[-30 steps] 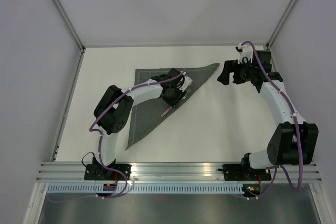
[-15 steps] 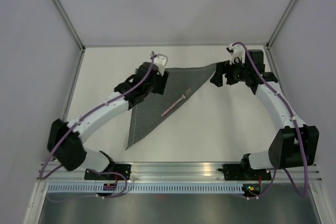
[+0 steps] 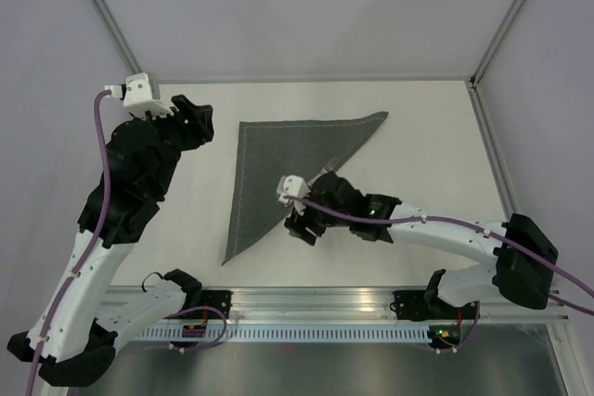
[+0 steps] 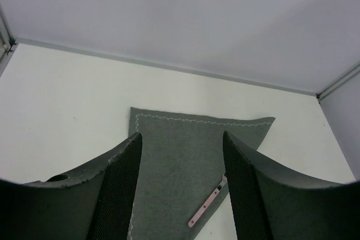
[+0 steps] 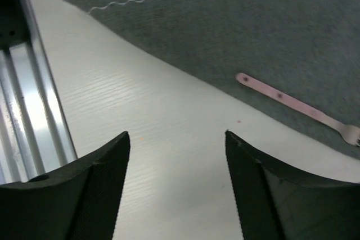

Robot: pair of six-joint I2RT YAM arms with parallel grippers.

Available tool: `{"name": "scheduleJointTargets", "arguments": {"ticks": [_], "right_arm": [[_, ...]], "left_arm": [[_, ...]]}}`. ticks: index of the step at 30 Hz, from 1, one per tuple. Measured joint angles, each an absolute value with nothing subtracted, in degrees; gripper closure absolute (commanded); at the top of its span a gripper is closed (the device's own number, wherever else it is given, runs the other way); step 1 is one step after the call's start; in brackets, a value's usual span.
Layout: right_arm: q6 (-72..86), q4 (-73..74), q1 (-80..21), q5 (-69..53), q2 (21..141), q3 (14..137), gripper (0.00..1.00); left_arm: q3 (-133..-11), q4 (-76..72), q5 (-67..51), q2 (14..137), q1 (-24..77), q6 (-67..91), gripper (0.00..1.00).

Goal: Fold the napkin, place the utensils inside, and roll it up
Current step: Fold the napkin

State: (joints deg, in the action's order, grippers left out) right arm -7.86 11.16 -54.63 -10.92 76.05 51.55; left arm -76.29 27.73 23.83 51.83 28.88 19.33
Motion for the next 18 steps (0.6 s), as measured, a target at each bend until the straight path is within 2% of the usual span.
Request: {"name": "scheduleJointTargets", "arguments": {"ticks": [3, 8, 18], "right_arm": [[-9.19, 8.71, -63.44, -7.22, 80.62, 52.27, 0.37], [-11.42, 5.43, -70.83, -1.80, 89.12, 55.42, 0.38], [-18.92, -5.50, -80.84, 5.13, 95.90, 55.64, 0.38]], "left_arm": [[-76.27, 32.01, 25.04, 50.28, 28.88, 20.97, 0.36], [-73.76, 35.62, 25.47, 47.16, 28.88, 22.94, 0.36], [-72.47, 37.76, 25.30, 45.74, 28.88, 24.05, 0.36]]}}
